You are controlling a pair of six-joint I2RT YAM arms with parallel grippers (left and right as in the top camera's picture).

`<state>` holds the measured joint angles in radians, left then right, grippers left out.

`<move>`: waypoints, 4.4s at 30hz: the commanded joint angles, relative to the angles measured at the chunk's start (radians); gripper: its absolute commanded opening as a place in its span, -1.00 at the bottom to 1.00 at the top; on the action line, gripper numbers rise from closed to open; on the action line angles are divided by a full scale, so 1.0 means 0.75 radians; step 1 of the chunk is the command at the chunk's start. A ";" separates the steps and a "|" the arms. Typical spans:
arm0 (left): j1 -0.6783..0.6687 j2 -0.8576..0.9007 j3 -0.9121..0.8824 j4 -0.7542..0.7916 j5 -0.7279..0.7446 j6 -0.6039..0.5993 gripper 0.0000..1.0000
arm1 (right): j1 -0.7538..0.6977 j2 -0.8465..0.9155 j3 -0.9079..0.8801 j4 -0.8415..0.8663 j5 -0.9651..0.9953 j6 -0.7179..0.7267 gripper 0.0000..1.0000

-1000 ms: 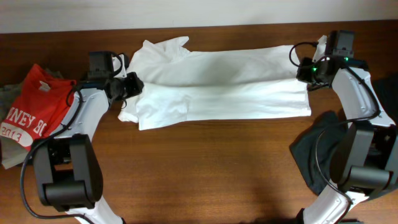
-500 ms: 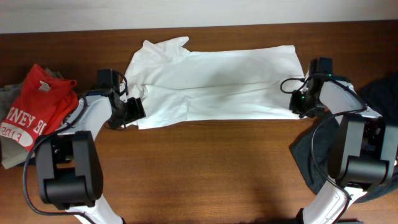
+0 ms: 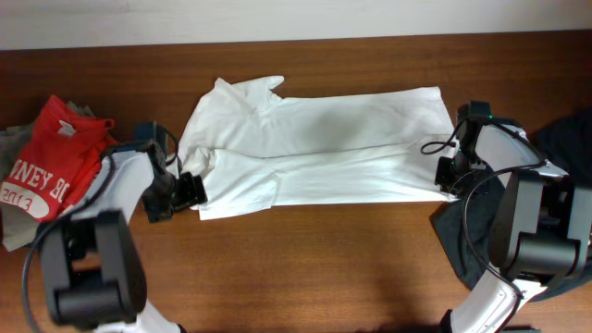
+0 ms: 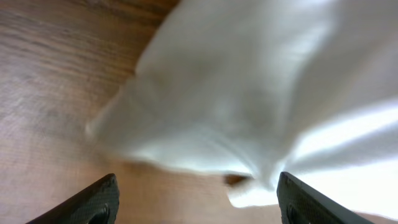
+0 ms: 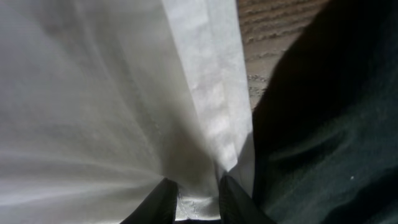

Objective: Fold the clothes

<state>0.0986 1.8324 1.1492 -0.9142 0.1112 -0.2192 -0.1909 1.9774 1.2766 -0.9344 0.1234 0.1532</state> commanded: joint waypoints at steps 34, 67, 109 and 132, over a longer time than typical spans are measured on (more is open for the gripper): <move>-0.266 0.104 0.135 0.375 -0.249 0.076 -0.99 | -0.009 0.015 -0.038 0.009 0.021 0.007 -0.42; -0.262 0.886 1.131 0.717 -0.023 0.273 -0.34 | -0.008 -0.082 0.647 -0.395 -0.270 -0.160 0.33; -0.156 0.872 2.054 -1.032 0.197 0.238 -0.99 | 0.025 0.411 1.285 -0.566 0.037 -0.124 -0.92; -0.225 0.622 1.134 -1.033 -0.006 0.284 -0.19 | -0.141 0.411 0.946 -0.753 -0.186 -0.306 -0.10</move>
<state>-0.0719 2.3600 2.0079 -1.6871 0.1150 -0.0399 -0.2607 2.2990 1.9923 -1.5211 0.1043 0.0208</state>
